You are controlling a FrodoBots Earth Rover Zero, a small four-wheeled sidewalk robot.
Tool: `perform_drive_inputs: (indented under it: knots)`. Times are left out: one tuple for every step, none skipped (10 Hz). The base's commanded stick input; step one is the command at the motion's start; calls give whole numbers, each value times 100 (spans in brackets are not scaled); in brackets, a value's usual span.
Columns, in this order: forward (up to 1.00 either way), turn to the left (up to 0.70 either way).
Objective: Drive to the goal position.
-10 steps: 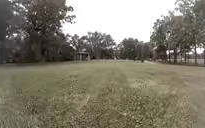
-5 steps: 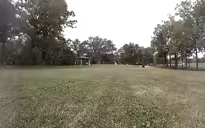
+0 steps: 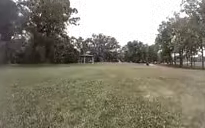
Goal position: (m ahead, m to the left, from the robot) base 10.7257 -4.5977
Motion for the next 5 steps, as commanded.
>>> perform_drive_inputs:
  knots:
    - [70, 0]
    - [70, 0]
    - [70, 0]
    - [70, 0]
    - [70, 0]
